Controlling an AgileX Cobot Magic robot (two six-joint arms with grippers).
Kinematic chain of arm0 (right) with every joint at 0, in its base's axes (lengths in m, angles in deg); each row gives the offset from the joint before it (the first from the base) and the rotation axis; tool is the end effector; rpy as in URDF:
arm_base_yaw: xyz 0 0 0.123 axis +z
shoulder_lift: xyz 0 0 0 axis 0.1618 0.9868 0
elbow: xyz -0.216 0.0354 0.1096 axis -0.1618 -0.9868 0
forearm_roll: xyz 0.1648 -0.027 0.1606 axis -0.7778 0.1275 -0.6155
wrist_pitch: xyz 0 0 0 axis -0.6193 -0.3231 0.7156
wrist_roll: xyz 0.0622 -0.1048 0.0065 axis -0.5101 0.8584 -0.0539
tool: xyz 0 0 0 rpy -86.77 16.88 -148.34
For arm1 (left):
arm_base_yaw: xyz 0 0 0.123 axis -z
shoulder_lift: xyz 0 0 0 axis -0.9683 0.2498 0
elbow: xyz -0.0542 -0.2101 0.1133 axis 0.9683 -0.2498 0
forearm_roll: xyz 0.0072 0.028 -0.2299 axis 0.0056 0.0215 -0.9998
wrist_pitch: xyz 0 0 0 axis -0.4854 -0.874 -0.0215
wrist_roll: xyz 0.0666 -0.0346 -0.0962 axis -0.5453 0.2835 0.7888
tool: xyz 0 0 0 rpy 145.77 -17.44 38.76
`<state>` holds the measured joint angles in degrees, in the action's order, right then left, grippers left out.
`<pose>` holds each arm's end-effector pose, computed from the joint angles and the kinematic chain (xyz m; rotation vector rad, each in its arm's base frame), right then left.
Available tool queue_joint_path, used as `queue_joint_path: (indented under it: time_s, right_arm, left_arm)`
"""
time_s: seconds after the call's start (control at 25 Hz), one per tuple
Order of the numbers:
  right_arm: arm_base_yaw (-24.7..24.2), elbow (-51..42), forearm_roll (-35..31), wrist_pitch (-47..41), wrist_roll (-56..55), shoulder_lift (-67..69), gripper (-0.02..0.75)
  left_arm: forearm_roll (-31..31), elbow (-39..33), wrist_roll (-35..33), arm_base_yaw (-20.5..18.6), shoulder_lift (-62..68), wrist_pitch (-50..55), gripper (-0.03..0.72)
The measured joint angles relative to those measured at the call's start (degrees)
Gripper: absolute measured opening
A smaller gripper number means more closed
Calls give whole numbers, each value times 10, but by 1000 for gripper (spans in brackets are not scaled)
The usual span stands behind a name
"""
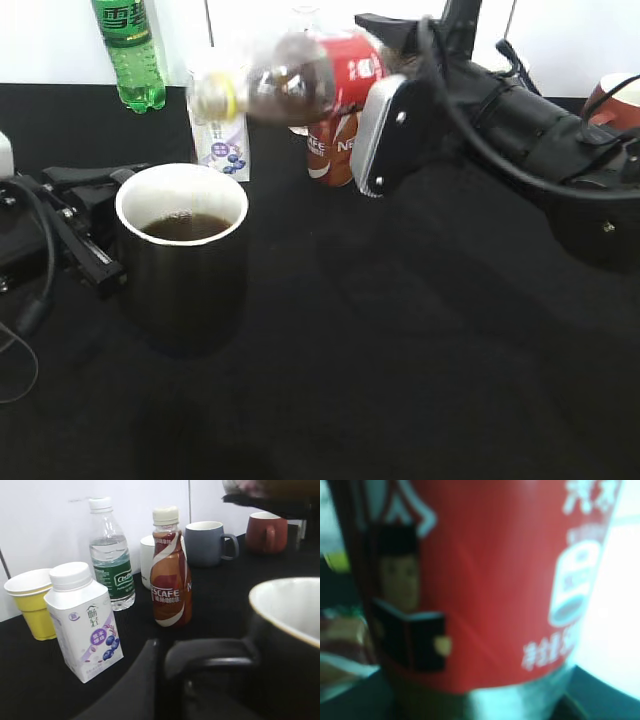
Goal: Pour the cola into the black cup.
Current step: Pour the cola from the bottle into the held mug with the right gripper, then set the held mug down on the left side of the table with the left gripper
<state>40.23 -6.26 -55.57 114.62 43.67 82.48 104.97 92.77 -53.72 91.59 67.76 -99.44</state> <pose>0.3038 0.2020 0.2037 -1.2630 0.7863 -0.5392 0.2310 -0.1213 0.1590 0.6514 1.5592 -0.5033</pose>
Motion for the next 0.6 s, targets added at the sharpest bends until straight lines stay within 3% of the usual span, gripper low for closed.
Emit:
queue_joint_path:
  time_s: [0.2, 0.32, 0.44, 0.52, 0.6]
  right_arm:
    - [9, 0, 21, 0, -111, 16, 369]
    - [9, 0, 21, 2, -343, 16, 369]
    - [9, 0, 16, 2, -697, 16, 369]
    - [9, 0, 10, -8, -790, 16, 369]
    - [2, -18, 3, -22, -804, 0, 369]
  left_arm:
    - [-20, 0, 0, 0, 0, -1, 44]
    - [-40, 0, 0, 0, 0, -6, 44]
    - [-115, 0, -14, 0, 0, -23, 44]
    - [-199, 0, -60, 0, 0, -28, 44]
    - [-276, 0, -102, -9, 1, -30, 44]
